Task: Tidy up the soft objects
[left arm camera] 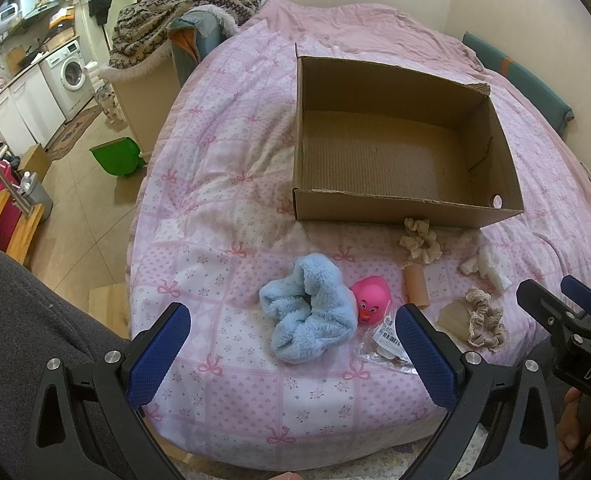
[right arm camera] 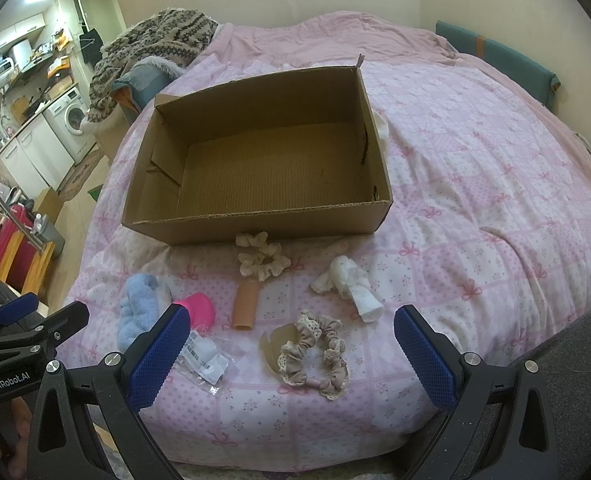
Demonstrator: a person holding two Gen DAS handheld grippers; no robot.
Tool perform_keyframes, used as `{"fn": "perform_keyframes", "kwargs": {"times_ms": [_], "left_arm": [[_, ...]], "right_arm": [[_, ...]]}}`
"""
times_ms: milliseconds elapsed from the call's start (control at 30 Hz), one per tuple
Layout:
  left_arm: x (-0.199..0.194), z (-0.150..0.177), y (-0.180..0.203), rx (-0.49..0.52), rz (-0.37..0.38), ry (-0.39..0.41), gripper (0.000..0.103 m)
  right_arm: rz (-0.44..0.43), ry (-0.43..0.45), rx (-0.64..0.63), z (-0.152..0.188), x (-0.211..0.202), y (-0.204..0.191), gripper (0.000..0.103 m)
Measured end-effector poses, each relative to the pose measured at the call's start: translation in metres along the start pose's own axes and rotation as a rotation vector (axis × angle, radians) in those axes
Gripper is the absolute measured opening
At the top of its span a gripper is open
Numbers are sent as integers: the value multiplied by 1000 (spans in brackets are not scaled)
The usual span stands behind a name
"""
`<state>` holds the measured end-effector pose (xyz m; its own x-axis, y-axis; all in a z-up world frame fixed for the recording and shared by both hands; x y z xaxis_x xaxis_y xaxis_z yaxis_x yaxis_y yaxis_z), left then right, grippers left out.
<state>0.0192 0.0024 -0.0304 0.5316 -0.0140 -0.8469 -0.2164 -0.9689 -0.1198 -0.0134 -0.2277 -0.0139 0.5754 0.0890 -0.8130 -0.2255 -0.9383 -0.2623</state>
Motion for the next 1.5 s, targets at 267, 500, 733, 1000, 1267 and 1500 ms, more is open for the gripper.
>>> {"fn": "perform_keyframes", "kwargs": {"times_ms": [267,500,733,1000,1267,1500], "left_arm": [[1,0,0,0,0,0,102],[0,0,0,-1,0,0,102],[1,0,0,-1,0,-1,102],[1,0,0,-2,3,-1,102],[2,-8,-2,-7,29,-23,102],[-5,-43,-13,-8,21,-8,102]], "right_arm": [[0,1,0,0,0,0,103],[0,1,0,0,0,0,103],[0,1,1,0,0,1,103],[-1,0,2,-1,-2,2,103],[-10,-4,13,-9,-4,4,103],[-54,-1,4,-43,-17,3,103]]}}
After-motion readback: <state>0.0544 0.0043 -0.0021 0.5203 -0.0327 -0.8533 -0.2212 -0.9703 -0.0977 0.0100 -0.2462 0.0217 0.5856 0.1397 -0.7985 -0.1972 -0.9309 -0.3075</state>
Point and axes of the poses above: each gripper's, at about its wrist camera, not at the fingertips, and x roughly the way its jaws point, y to its right, z to its underside, the point moved 4 cm from there along x, roughly the way its jaws point, and after that the axes turned 14 degrees about x, right-handed, at the moved point
